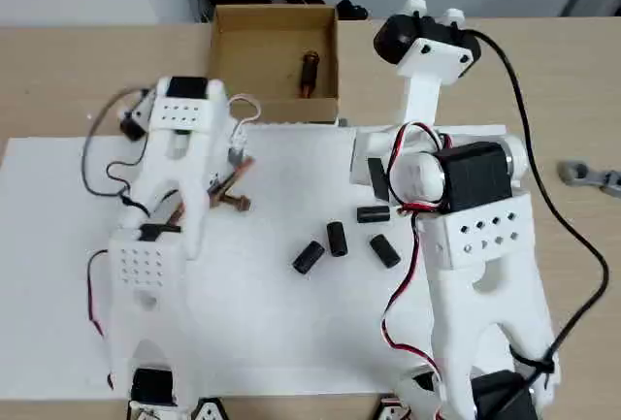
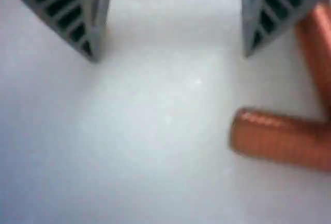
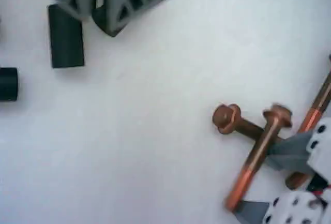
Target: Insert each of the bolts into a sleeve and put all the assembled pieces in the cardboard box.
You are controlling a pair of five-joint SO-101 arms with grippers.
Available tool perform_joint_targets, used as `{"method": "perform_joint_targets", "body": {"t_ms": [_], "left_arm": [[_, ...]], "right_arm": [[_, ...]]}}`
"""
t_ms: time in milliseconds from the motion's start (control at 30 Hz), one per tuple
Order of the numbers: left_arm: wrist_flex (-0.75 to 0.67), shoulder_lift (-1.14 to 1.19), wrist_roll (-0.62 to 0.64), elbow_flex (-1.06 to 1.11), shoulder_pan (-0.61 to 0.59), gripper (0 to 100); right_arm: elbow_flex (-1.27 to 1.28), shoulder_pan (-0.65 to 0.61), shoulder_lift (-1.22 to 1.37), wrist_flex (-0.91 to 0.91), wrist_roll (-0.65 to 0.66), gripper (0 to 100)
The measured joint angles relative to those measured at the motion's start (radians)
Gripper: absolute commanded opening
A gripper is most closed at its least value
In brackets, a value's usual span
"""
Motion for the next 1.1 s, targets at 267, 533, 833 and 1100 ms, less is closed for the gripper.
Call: {"method": "perform_joint_targets", "body": {"t_ms": [267,533,833,1100], "left_arm": [[0.051,0.064,-0.011,-0.166,-0.005,12],[0.052,-0.015,-0.238,-0.229,-0.017,12],[0.052,-0.427,-0.882,0.075,-0.021,12],[0.052,-0.519,-1.274,0.459,-0.021,12]], "right_arm": [[0.0,0.0,0.0,0.0,0.0,0.5],[0.0,0.0,0.0,0.0,-0.002,0.5],[0.0,0.005,0.0,0.0,-0.002,0.5],[0.0,0.003,0.0,0.0,-0.002,0.5]]}}
